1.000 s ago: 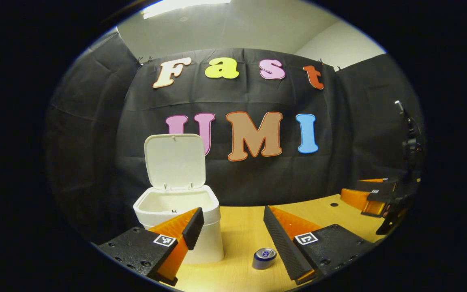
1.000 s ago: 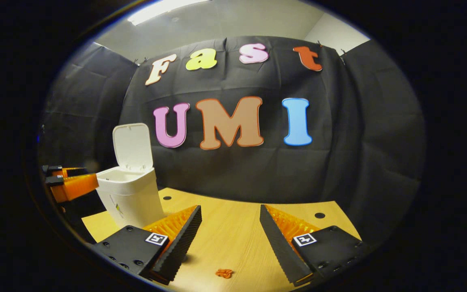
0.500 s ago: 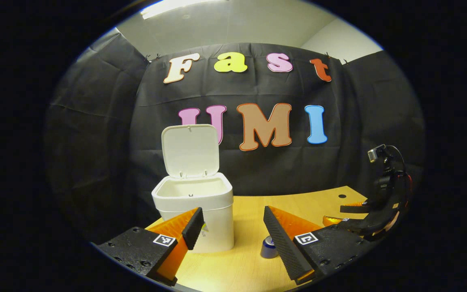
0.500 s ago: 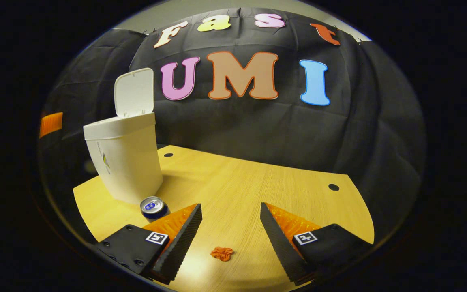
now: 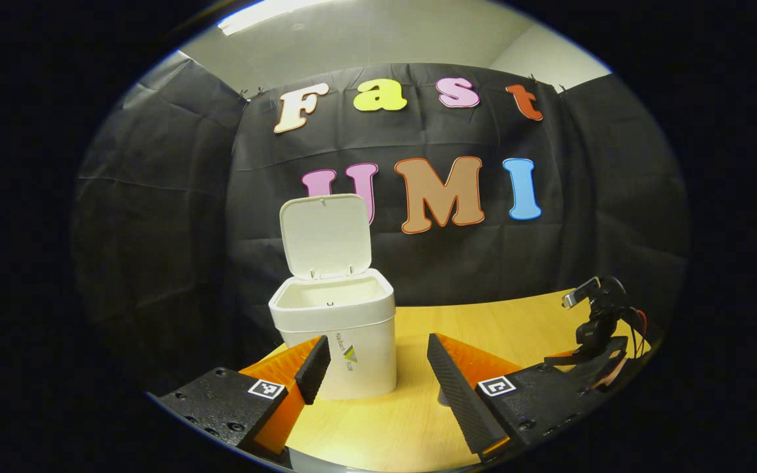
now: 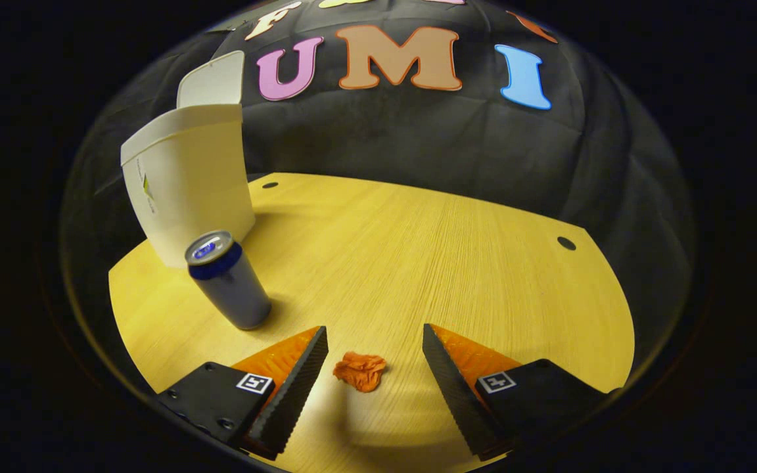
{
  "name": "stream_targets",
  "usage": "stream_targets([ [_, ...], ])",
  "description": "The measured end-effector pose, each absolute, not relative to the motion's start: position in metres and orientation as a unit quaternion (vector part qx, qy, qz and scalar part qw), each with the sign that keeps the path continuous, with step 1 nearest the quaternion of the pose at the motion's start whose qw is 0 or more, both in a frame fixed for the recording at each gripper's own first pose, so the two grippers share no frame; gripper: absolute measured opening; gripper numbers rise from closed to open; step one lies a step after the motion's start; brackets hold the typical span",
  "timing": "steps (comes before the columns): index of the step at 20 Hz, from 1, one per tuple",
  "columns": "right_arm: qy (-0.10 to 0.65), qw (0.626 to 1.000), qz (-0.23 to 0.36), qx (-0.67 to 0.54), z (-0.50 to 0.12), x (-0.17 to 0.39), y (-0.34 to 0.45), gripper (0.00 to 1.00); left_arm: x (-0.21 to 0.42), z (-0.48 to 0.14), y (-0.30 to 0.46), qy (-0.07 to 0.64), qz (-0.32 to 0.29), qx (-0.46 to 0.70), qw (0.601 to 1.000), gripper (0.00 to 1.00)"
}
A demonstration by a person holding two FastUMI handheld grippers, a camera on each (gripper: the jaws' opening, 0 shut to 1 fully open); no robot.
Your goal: Press the lid of the desktop garbage bin to open it, pick up the crumpled paper on the desktop and throw it into the bin, then pick up the pop can on the desktop and drop it into the bin, and finally close the garbage bin lid.
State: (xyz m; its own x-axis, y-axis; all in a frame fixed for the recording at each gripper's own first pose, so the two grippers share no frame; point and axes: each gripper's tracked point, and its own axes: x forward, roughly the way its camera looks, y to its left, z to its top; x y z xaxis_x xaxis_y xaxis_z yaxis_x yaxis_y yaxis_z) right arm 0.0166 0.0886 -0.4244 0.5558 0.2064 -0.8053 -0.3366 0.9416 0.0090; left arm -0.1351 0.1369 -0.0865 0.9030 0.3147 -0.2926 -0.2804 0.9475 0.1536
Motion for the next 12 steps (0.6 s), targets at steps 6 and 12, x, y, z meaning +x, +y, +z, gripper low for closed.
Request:
stream_targets([
  [6, 0.487, 0.852, 0.168, -0.092, -0.46, -0.003, 0.09, 0.98, -0.141, -0.087, 0.136, 0.165, 0.155, 0.059, 0.972, 0.91],
  [12, 0.483, 0.851, 0.19, -0.072, -0.464, -0.002, 0.096, 0.64, -0.138, -0.09, 0.132, 0.167, 0.146, 0.059, 0.973, 0.91],
])
